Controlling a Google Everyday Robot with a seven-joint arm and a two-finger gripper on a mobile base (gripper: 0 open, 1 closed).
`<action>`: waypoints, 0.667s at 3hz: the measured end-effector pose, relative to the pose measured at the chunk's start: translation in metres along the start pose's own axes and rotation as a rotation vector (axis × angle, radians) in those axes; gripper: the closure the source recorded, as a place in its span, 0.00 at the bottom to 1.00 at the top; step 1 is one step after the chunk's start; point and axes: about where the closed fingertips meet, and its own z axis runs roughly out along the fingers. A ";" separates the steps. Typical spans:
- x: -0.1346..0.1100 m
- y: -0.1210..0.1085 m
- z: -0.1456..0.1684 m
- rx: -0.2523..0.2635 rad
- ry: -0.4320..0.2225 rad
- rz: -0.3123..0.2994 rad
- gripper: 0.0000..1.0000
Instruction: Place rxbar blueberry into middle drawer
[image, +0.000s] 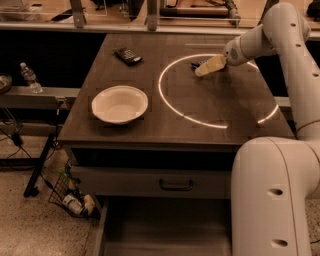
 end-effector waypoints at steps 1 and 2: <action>-0.002 0.004 0.006 -0.033 -0.019 -0.047 0.42; -0.004 0.015 -0.001 -0.070 -0.015 -0.140 0.72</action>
Offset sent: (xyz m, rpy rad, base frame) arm 0.0028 -0.0067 0.0207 -0.0488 -0.0935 0.1894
